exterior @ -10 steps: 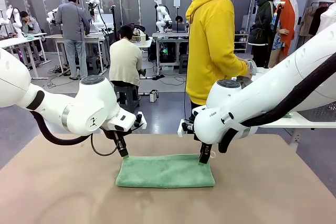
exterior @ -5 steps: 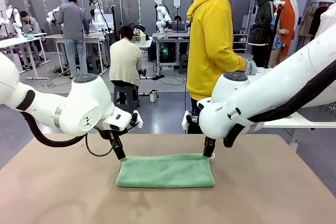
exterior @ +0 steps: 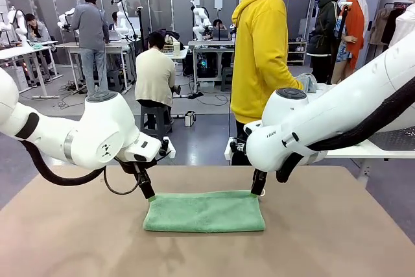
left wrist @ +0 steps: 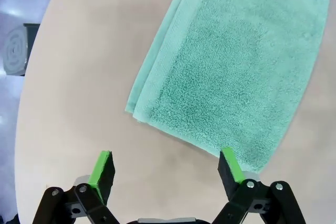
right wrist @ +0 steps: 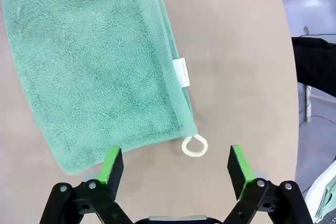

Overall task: Fold the towels and place them in the basket.
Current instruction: When a person lays out a Towel with hook on the table, fold it in half twice.

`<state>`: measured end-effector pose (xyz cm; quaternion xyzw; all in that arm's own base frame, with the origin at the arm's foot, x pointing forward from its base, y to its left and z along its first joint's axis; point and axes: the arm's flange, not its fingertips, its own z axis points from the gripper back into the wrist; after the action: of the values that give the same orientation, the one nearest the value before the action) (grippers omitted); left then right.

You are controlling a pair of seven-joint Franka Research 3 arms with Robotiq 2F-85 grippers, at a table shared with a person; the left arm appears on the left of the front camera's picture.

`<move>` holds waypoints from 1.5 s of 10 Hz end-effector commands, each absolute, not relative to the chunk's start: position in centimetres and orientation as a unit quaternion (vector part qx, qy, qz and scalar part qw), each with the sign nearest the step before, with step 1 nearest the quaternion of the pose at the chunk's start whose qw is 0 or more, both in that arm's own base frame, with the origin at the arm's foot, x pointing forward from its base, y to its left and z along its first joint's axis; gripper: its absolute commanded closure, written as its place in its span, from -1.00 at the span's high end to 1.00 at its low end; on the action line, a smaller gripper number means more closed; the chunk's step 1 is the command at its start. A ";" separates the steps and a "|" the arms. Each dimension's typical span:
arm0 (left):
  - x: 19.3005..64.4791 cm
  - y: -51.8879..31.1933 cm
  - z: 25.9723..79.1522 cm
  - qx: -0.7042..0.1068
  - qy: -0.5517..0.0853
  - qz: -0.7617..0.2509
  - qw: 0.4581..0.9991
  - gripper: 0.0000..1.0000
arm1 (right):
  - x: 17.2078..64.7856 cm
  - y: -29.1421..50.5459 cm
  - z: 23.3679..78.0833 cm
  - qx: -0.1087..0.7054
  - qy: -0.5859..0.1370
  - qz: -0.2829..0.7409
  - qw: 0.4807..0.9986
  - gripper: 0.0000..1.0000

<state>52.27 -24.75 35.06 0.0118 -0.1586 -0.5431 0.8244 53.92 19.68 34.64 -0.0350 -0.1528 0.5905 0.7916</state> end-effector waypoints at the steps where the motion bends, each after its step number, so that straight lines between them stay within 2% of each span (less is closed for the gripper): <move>1: 52.8 -24.8 35.2 0.017 -0.161 -0.543 0.824 1.00 | 53.9 19.7 34.7 -0.035 -0.153 0.591 0.792 1.00; 2: 52.3 -24.8 35.1 0.012 -0.159 -0.543 0.824 0.99 | 53.5 20.1 35.8 -0.044 -0.172 0.561 0.809 1.00; 5: 49.7 -23.1 37.8 -0.013 -0.163 -0.496 0.853 1.00 | 51.9 19.1 37.9 -0.050 -0.161 0.490 0.855 1.00; 9: 44.7 -20.1 41.1 -0.040 -0.143 -0.385 0.911 1.00 | 49.7 19.3 37.5 -0.054 -0.117 0.282 0.951 1.00; 13: 39.6 -14.5 41.7 -0.078 -0.118 -0.349 0.926 1.00 | 50.3 19.9 34.5 -0.037 -0.113 0.126 0.985 1.00; 15: 37.0 -12.9 42.2 -0.072 -0.120 -0.338 0.931 1.00 | 50.6 20.1 32.9 0.010 -0.101 0.081 0.992 1.00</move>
<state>38.65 -13.47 41.58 -0.0696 -0.1156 -0.3350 0.9325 50.07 19.27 33.49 -0.0137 -0.0884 0.1153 0.9893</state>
